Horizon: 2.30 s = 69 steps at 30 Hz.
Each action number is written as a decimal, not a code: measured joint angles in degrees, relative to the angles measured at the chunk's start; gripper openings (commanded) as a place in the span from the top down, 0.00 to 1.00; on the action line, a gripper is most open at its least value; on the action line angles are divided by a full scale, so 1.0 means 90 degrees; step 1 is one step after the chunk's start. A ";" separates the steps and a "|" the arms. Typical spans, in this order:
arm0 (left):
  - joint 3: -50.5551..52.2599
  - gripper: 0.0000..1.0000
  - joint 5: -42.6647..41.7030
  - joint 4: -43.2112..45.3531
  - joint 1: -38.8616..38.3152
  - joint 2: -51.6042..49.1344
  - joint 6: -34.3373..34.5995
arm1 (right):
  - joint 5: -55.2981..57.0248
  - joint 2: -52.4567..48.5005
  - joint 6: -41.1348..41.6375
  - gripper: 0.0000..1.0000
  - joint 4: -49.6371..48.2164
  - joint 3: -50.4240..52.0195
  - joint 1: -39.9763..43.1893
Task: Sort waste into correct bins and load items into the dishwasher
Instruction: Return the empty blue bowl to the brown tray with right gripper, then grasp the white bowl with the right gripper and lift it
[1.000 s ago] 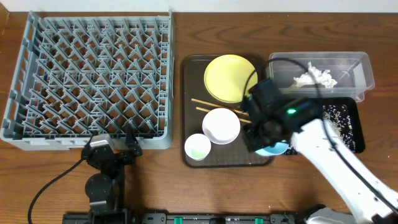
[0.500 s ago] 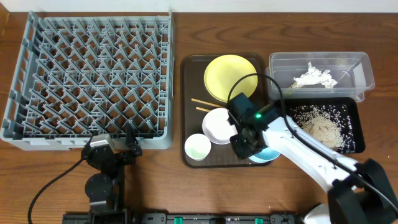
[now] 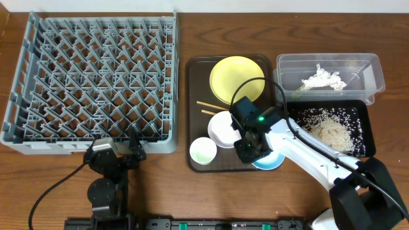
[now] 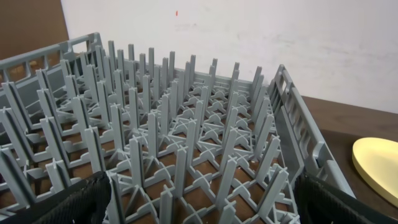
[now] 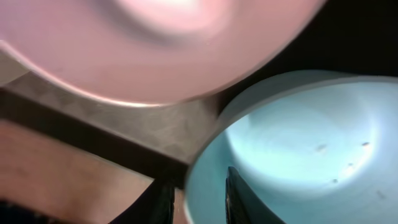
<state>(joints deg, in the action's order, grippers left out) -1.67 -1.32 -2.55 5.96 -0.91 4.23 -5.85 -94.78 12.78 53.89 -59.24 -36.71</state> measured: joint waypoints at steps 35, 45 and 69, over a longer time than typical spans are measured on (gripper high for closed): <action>0.0000 0.05 0.0000 0.0000 0.0000 0.0000 0.0000 | 0.0835 -0.1494 0.0848 0.54 -0.0117 -0.1950 0.0029; 0.0000 0.05 0.0000 0.0000 0.0000 0.0000 0.0000 | 0.1066 -0.0765 0.0918 0.54 -0.0049 -0.2276 0.0406; 0.0000 0.05 0.0000 0.0002 0.0000 0.0000 0.0000 | 0.0670 -0.2115 0.0838 0.99 -0.0010 -0.2276 0.0440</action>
<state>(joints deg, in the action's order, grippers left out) -1.67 -1.32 -2.52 5.96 -0.91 4.23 0.19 -113.82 20.32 53.80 -79.72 -32.75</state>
